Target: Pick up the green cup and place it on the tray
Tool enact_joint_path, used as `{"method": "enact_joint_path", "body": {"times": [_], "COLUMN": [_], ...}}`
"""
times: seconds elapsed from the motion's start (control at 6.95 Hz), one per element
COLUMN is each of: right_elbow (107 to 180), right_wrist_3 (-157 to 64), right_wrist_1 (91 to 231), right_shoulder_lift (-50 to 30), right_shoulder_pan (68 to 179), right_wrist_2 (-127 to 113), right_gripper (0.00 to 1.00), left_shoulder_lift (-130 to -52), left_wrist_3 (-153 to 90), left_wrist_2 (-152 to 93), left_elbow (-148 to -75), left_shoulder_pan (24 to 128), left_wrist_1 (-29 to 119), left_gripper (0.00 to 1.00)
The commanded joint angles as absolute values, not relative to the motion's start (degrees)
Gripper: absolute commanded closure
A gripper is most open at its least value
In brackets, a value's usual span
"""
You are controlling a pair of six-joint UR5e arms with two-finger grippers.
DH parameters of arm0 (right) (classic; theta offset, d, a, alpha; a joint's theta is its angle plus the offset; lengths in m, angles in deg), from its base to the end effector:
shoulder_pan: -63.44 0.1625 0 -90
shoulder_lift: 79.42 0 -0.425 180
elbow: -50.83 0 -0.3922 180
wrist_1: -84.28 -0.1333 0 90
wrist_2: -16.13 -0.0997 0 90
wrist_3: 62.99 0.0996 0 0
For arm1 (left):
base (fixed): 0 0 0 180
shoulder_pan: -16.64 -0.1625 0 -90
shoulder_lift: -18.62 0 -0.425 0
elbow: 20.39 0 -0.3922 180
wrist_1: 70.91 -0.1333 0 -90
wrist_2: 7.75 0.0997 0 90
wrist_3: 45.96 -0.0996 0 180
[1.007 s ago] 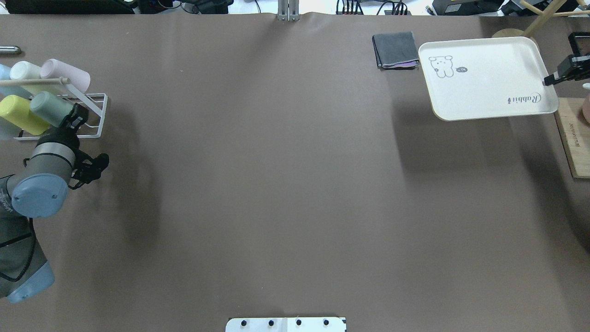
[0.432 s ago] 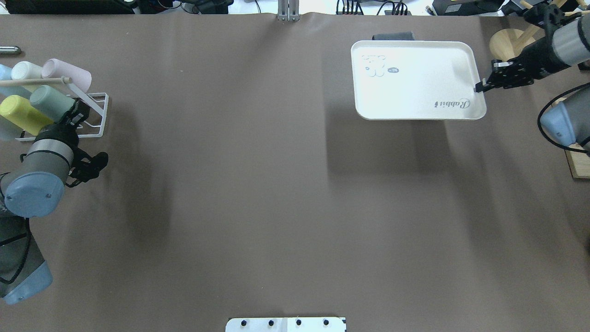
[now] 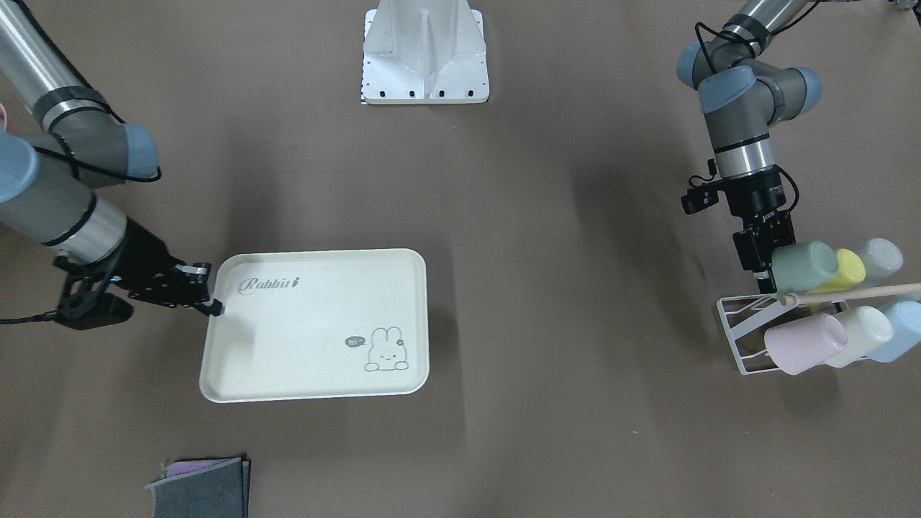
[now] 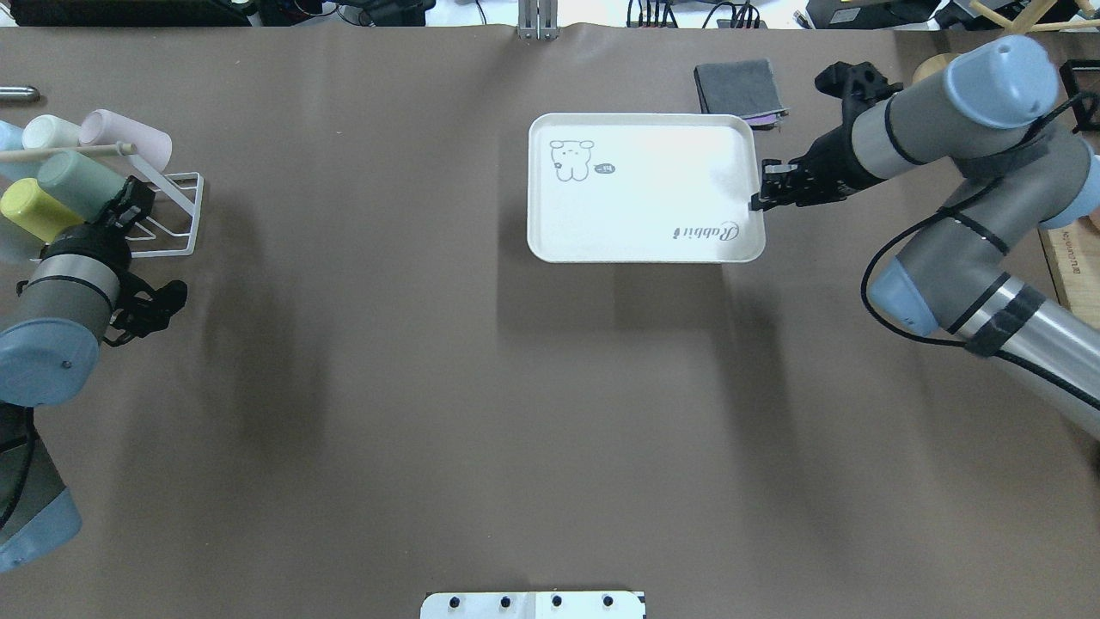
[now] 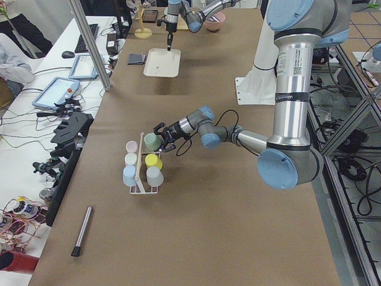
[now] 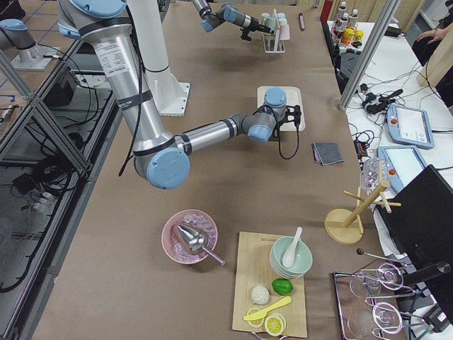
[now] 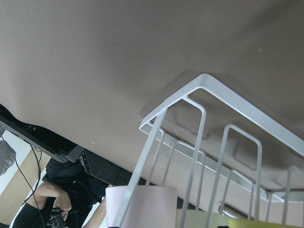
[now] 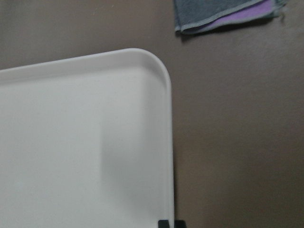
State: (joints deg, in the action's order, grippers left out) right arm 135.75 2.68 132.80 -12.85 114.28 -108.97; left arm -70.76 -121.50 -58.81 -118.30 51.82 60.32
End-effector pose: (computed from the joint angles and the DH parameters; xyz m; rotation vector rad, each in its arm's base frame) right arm -0.3590 -0.5612 0.3837 0.1753 -1.1340 0.0912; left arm 0.3028 -0.4531 0.5143 0.7946 -0.8972 1.7591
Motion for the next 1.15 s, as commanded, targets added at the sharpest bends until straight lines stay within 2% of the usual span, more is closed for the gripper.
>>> {"method": "enact_joint_path", "body": {"times": [0.0, 1.01], "right_elbow": [135.6, 135.3], "right_wrist_3": [6.2, 10.1], "right_wrist_1": [133.1, 133.1], "right_shoulder_lift": [-15.3, -16.6], "right_shoulder_pan": [107.9, 101.1], "right_wrist_2": [-103.4, -98.7], "right_gripper": [1.0, 1.0], "left_shoulder_lift": [-68.2, -68.6], "left_wrist_3": [-122.8, -125.7], "left_wrist_2": [-58.8, -59.3], "left_elbow": [-121.4, -128.6], "left_shoulder_pan": [52.3, 56.6], "left_wrist_1": [60.4, 60.6], "left_gripper": [0.27, 0.23]}}
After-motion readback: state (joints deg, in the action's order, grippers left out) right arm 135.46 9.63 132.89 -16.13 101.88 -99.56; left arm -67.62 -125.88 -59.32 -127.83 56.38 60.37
